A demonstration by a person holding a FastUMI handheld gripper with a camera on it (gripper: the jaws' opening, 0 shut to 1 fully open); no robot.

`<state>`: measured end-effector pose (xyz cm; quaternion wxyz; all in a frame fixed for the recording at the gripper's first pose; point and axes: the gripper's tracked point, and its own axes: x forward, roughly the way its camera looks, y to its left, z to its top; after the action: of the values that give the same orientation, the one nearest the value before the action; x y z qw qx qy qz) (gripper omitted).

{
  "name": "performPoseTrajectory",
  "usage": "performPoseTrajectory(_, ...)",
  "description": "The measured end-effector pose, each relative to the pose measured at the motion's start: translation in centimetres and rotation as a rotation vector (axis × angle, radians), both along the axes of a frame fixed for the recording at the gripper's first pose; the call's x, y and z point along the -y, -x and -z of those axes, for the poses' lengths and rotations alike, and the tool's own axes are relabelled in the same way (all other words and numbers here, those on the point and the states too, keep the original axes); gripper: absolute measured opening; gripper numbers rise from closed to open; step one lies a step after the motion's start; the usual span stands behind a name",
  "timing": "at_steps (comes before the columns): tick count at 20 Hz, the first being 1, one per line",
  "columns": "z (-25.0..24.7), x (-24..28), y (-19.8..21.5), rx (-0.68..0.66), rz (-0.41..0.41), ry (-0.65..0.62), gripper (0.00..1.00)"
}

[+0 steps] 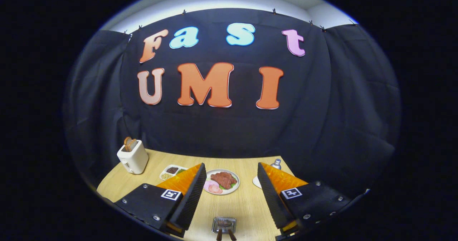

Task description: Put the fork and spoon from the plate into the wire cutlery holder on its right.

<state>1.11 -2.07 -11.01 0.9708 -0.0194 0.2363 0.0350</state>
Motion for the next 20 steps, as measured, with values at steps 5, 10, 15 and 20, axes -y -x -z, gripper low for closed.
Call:
performPoseTrajectory(5,-4.1,0.1,-1.2,0.169,-0.007,0.032,0.89)
performPoseTrajectory(10,-6.5,-0.2,-1.5,0.262,-0.006,0.020,0.91)
performPoseTrajectory(15,-7.3,-1.0,-1.3,0.285,-0.017,-0.001,0.91)
performPoseTrajectory(20,-6.7,-1.4,-0.8,0.268,-0.021,-0.009,0.92)
